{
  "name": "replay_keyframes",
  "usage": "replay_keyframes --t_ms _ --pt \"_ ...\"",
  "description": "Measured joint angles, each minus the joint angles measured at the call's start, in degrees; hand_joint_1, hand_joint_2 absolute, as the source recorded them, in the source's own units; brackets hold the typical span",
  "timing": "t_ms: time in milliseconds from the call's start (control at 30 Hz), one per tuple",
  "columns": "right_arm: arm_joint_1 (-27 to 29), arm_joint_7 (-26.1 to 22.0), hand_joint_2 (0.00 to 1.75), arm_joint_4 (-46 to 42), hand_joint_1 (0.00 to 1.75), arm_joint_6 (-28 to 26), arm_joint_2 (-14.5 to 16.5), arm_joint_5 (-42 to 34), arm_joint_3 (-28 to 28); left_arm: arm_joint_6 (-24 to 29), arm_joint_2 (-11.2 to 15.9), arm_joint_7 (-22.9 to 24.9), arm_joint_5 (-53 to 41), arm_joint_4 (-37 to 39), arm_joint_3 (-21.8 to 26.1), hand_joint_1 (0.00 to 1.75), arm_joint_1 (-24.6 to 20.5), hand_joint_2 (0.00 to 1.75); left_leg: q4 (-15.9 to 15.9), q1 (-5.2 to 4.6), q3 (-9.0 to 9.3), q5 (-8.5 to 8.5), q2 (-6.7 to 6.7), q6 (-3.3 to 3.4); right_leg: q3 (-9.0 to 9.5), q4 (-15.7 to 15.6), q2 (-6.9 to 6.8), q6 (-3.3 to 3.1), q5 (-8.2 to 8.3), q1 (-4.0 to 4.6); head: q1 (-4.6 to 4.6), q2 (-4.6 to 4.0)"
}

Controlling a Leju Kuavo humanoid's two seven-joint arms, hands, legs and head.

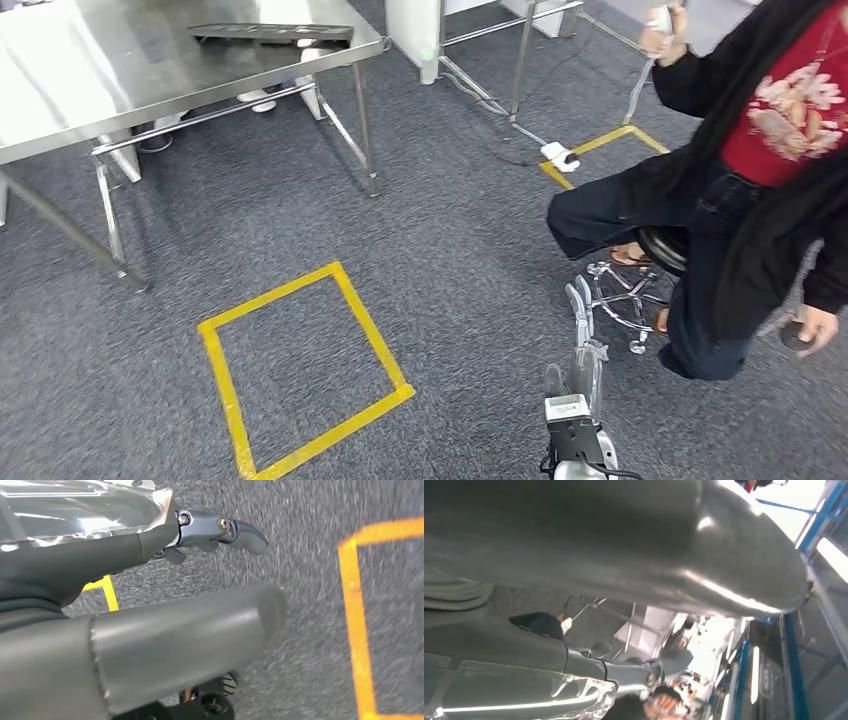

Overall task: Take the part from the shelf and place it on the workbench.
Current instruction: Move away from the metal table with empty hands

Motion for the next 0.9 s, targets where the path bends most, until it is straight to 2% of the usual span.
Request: replay_keyframes --t_ms 33,67,100,133,167,200,233,267,333,367,400,433,467,500,533,567,600,633,700,767,800,833,867,900 --pt "-0.1 0.0 0.0 0.2 0.0 0.0 -0.1 0.0 0.1 0.0 -0.1 0.0 0.0 0.0 0.0 0.0 0.0 0.0 0.0 0.07 -0.14 0.04 0.82 -0.13 -1.25 2.9 -0.28 0.36 -1.02 -0.35 0.0 0.0" --pt "-0.1 0.0 0.0 0.4 0.0 0.0 -0.2 0.0 0.1 0.0 -0.2 0.0 0.0 0.0 0.0 0.0 0.0 0.0 0.0 0.19 -0.24 0.06 1.64 -0.29 -1.59 4.0 -0.51 0.94 -1.25 -0.73 -0.01 0.0" --pt "-0.1 0.0 0.0 0.5 0.0 0.0 -0.3 0.0 0.1 0.0 -0.3 0.0 0.0 0.0 0.0 0.0 0.0 0.0 0.1 0.37 -0.3 0.06 2.42 -0.53 -0.82 2.9 -0.82 1.7 -0.67 -1.11 0.0 0.0" --pt "-0.1 0.0 0.0 0.7 0.0 0.0 -0.4 0.0 0.1 0.0 -0.3 0.0 0.0 0.0 0.0 0.0 0.0 0.0 0.2 0.57 -0.3 0.01 3.15 -0.86 1.15 -0.4 -1.43 2.55 0.61 -1.47 0.01 0.0" --pt "-0.2 0.0 0.0 0.8 0.0 0.0 -0.5 0.0 0.1 0.0 -0.3 0.0 0.0 0.0 0.0 0.0 0.0 0.0 0.4 0.64 -0.25 -0.12 3.83 -1.27 3.63 -4.8 -2.85 3.23 1.9 -1.77 0.02 0.0" --pt "-0.3 0.0 0.0 0.9 0.0 0.0 -0.6 0.0 0.2 0.0 -0.2 0.0 0.0 0.0 0.0 0.0 0.0 0.0 0.6 0.61 -0.22 -0.33 4.41 -1.75 5.67 -8.3 -4.32 3.55 2.95 -1.82 0.04 0.0" --pt "-0.5 0.0 0.0 1.0 0.0 0.0 -0.6 -0.1 0.2 0.0 -0.2 0.0 0.0 0.0 0.0 0.0 0.0 0.0 0.8 0.48 -0.13 -0.52 4.95 -2.25 7.03 -10.7 -5.31 3.35 3.59 -1.8 -0.01 0.0" --pt "-0.6 0.0 0.0 1.1 0.0 -0.1 -0.6 -0.1 0.3 0.0 -0.1 0.0 0.0 0.0 0.0 0.0 0.0 0.0 1.0 0.33 0.0 -0.68 5.47 -2.67 7.39 -11.6 -5.86 2.84 3.8 -1.71 -0.07 0.0" --pt "-0.9 0.0 0.0 1.3 0.0 -0.2 -0.7 -0.2 0.4 0.0 -0.1 0.1 0.0 0.0 0.0 0.0 -0.1 0.0 1.0 0.43 0.29 -0.81 6.47 -3.3 7.06 -11.5 -4.53 1.61 4.06 -1.66 -0.19 0.0" --pt "-0.9 0.0 0.0 1.4 0.0 -0.2 -0.7 -0.2 0.4 0.0 -0.1 0.1 0.0 0.0 0.0 0.0 -0.2 0.0 1.2 0.7 0.28 -1.19 6.16 -3.62 6.97 -11.5 -3.93 1.18 4.23 -1.82 -0.19 0.0" --pt "-1.0 0.0 0.0 1.5 0.0 -0.3 -0.7 -0.3 0.5 0.0 -0.1 0.2 0.0 0.0 0.0 0.0 -0.2 0.0 2.2 0.96 -0.05 -2.16 5.08 -3.91 6.97 -11.6 -3.3 0.7 4.44 -1.97 -0.2 0.0" --pt "-1.1 0.0 0.0 1.5 0.0 -0.3 -0.6 -0.3 0.5 0.0 -0.1 0.4 0.0 0.0 0.0 0.0 -0.2 0.0 4.4 1.18 -0.95 -3.88 3.5 -4.14 6.96 -11.7 -2.71 0.24 4.69 -2.09 -0.21 0.0" --pt "-1.3 0.0 0.0 1.7 0.0 -0.3 -0.5 -0.4 0.5 0.0 0.0 0.6 -0.1 0.0 0.0 0.0 -0.1 0.0 7.8 1.3 -2.36 -6.08 1.71 -4.28 6.73 -11.7 -2.1 -0.11 4.9 -2.05 -0.24 0.0" --pt "-1.5 0.1 0.0 1.9 0.0 -0.4 -0.4 -0.5 0.5 0.0 0.0 1.0 -0.1 0.0 0.0 0.0 -0.1 0.0 11.7 1.31 -4.08 -8.24 0.55 -4.28 6.5 -11.7 -1.46 -0.42 5.09 -1.9 -0.26 0.0" --pt "-1.9 0.3 0.0 2.6 0.0 -0.3 -0.2 -0.7 0.4 0.0 0.0 1.4 -0.2 0.0 0.0 0.0 0.0 0.0 15.2 1.31 -5.66 -9.7 0.0 -4.25 6.29 -11.6 -0.75 -0.59 5.23 -1.74 -0.28 0.0" --pt "-2.5 0.6 0.0 3.8 0.0 -0.2 0.0 -1.1 0.0 0.0 0.0 1.8 -0.3 0.0 0.0 0.0 0.0 0.0 17.1 1.31 -6.5 -9.99 -0.2 -4.16 6.15 -11.6 0.04 -0.7 5.35 -1.6 -0.28 0.0" --pt "-3.4 0.9 0.0 5.8 0.0 0.0 0.1 -1.6 -0.7 0.0 -0.1 2.1 -0.3 0.0 0.0 0.0 0.1 0.0 16.7 1.32 -6.26 -9.06 -0.32 -3.99 6.09 -11.6 0.84 -0.71 5.45 -1.51 -0.28 0.0" --pt "-4.5 1.1 0.0 8.4 0.0 0.1 0.3 -2.0 -1.6 0.0 -0.1 2.4 -0.3 0.0 0.0 0.0 0.1 0.0 14.2 1.33 -5.01 -7.24 -0.54 -3.78 6.1 -11.6 1.67 -0.65 5.56 -1.48 -0.28 0.0" --pt "-7.0 1.1 0.0 14.7 0.0 -0.3 0.5 -1.9 -4.1 0.0 -0.2 2.7 -0.3 0.0 0.0 0.0 0.0 0.0 6.5 1.44 -1.2 -3.58 -2.77 -3.39 6.06 -11.5 3.11 -0.27 5.8 -1.37 -0.27 0.0" --pt "-10.4 1.9 0.0 22.7 0.0 -2.5 0.6 -0.2 -6.7 0.0 -0.3 3.0 -0.3 0.0 0.0 0.0 0.0 0.0 2.2 1.39 0.74 -2.41 -4.65 -3.27 5.62 -11.5 4.39 0.39 6.21 -1.23 -0.24 0.0" --pt "-12.4 3.2 0.0 27.8 0.0 -4.2 0.5 1.9 -8.1 0.0 -0.3 3.1 -0.3 0.0 0.0 0.0 0.0 0.0 1.8 1.18 0.85 -2.52 -4.69 -3.19 5.34 -11.7 5.01 0.85 6.51 -1.24 -0.23 0.0" --pt "-14.0 4.7 0.0 33.1 0.0 -5.9 0.4 4.7 -9.6 0.0 -0.4 3.2 -0.3 0.0 0.0 0.0 -0.1 0.0 1.7 0.94 0.83 -2.25 -4.04 -2.91 5.01 -11.9 5.58 1.32 6.8 -1.3 -0.22 0.0" --pt "-15.3 6.0 0.0 38.1 0.0 -7.4 0.1 7.8 -11.3 0.0 -0.5 3.3 -0.3 0.0 0.0 0.0 -0.2 0.0 1.3 0.84 0.86 -1.86 -3.42 -2.48 4.77 -11.9 5.54 1.71 6.96 -1.37 -0.22 0.0" --pt "-16.2 7.0 0.0 42.6 0.0 -8.5 -0.1 10.3 -13.1 0.0 -0.6 3.3 -0.3 0.0 0.0 0.0 -0.3 0.0 0.9 0.8 0.89 -1.43 -2.87 -1.96 4.26 -11.3 4.67 1.87 6.66 -1.29 -0.15 0.0"
